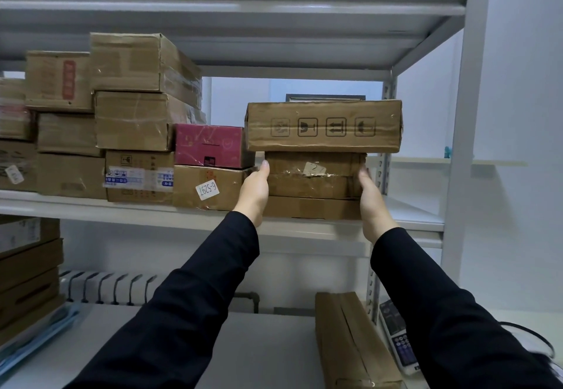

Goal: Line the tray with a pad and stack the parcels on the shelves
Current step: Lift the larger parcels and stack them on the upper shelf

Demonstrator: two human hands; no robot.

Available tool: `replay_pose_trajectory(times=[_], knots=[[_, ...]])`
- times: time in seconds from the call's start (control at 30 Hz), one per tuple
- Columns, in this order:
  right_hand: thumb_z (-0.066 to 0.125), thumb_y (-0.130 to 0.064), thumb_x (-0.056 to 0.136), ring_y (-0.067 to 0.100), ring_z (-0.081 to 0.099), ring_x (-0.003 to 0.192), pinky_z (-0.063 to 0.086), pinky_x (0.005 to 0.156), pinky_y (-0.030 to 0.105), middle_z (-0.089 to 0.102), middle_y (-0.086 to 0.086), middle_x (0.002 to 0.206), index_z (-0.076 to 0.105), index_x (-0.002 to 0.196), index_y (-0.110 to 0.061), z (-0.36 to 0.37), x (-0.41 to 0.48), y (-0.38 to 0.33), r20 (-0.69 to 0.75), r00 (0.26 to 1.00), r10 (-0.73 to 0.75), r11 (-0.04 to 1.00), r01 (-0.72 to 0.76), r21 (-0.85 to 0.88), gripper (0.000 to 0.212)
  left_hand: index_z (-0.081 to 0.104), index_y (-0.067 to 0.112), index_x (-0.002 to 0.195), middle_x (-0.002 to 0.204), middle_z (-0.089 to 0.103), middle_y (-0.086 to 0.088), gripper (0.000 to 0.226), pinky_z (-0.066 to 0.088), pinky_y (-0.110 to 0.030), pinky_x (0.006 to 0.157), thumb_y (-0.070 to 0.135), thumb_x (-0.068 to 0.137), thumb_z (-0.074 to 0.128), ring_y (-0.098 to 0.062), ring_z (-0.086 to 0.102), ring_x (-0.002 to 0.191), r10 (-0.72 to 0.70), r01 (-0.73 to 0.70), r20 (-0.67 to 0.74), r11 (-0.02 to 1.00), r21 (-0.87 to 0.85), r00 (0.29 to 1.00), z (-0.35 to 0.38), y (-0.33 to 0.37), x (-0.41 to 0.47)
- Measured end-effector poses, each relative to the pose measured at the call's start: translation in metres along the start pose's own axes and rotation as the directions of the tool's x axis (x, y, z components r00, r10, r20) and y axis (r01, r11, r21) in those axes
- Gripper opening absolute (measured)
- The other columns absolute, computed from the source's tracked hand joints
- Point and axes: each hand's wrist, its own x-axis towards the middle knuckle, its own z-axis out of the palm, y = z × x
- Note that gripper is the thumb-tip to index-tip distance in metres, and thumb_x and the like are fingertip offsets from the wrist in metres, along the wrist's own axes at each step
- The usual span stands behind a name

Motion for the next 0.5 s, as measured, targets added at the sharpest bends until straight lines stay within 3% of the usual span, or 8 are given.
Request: replay_pose_trajectory(times=[0.1,0.37,0.43,0.5], knots=[[0.023,-0.050,0.101,0.011,0.006,0.147,0.006,0.117,0.033,0.007,-0.009,0.160,0.005,0.153,-0.025,-0.002,-0.004,-0.003,0.034,0.999,0.025,0.999,-0.024,-0.021,0.061,0.042,0.014,0.141,0.146,0.043,-0.002,0.086,0.031,-0.044,0.112,0.066,0.073,0.039,-0.021,0.041,0.133,-0.006,0.006,-0.017,1.000,-0.022,1.000,0.001,-0.002,0.001],[0.024,-0.047,0.101,0.012,0.008,0.147,0.008,0.117,0.034,0.009,-0.008,0.160,0.008,0.153,-0.024,-0.002,-0.006,-0.002,0.021,1.000,0.008,1.000,-0.008,0.000,0.059,0.036,0.013,0.143,0.148,0.040,-0.002,0.063,0.029,-0.041,0.113,0.051,0.093,0.039,-0.021,0.038,0.134,0.006,-0.008,-0.037,0.998,-0.062,0.999,0.004,-0.001,-0.006],[0.028,-0.047,0.101,0.013,0.010,0.147,0.010,0.116,0.035,0.010,-0.008,0.160,0.009,0.153,-0.025,-0.001,-0.009,0.000,0.001,1.000,0.011,0.999,-0.011,0.031,0.060,0.032,0.009,0.145,0.147,0.038,-0.003,0.057,0.028,-0.036,0.112,0.041,0.098,0.038,-0.021,0.035,0.136,0.058,-0.061,-0.095,0.998,-0.030,0.994,0.009,-0.003,-0.013],[0.038,-0.042,0.100,0.016,0.020,0.144,0.019,0.110,0.032,0.023,-0.003,0.156,0.019,0.152,-0.019,-0.001,-0.010,0.003,-0.069,0.998,0.006,0.998,-0.002,0.064,0.060,0.033,0.010,0.144,0.145,0.039,-0.003,0.054,0.029,-0.036,0.111,0.035,0.097,0.042,-0.022,0.034,0.136,0.134,-0.127,-0.202,0.991,0.046,0.970,0.014,-0.008,-0.022]])
